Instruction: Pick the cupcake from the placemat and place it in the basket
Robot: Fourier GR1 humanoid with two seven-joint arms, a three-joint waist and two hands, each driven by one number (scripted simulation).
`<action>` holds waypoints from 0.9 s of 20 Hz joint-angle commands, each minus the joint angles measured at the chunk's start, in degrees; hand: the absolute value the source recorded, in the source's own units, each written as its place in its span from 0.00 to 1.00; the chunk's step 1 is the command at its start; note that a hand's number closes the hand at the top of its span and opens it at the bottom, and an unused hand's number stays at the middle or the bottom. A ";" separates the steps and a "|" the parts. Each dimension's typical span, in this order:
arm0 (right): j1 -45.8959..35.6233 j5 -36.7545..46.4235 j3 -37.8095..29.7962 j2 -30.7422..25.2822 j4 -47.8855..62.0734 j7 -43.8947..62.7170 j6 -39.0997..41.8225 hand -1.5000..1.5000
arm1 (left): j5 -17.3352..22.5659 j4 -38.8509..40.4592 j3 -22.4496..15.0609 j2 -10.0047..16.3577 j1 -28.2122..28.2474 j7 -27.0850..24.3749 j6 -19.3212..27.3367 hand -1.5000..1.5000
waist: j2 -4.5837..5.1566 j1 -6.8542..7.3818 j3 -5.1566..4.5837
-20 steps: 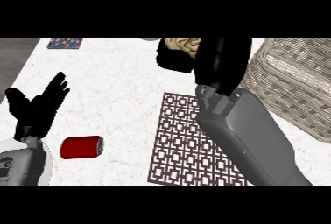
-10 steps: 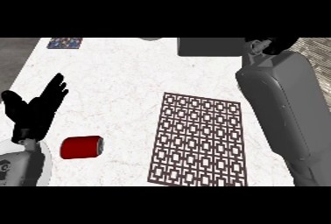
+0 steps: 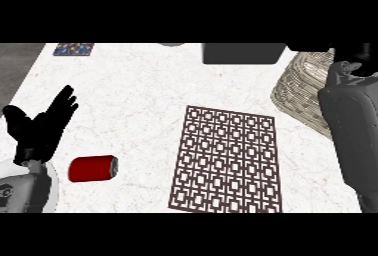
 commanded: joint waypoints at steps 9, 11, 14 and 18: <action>8.99 -8.17 -7.97 -2.01 6.57 -16.68 -10.38 1.00 | -0.78 -0.15 0.24 0.24 -1.37 1.89 0.38 0.50 | 0.05 0.12 0.01; 5.68 0.51 -10.95 -1.10 10.02 -6.03 -18.41 0.00 | -0.54 -1.28 -0.65 -0.88 -0.87 2.04 0.50 0.50 | 0.18 0.52 0.02; 8.42 -5.74 -11.78 -1.68 12.17 -12.01 -16.35 0.00 | -1.89 -0.80 -1.33 -2.36 -0.46 0.02 1.84 0.50 | 0.07 0.20 0.00; 5.85 -9.81 -12.46 -2.36 18.57 -19.67 -18.41 0.00 | -0.03 -1.17 -0.35 -1.62 0.69 -0.03 -0.42 0.50 | 0.08 0.43 0.01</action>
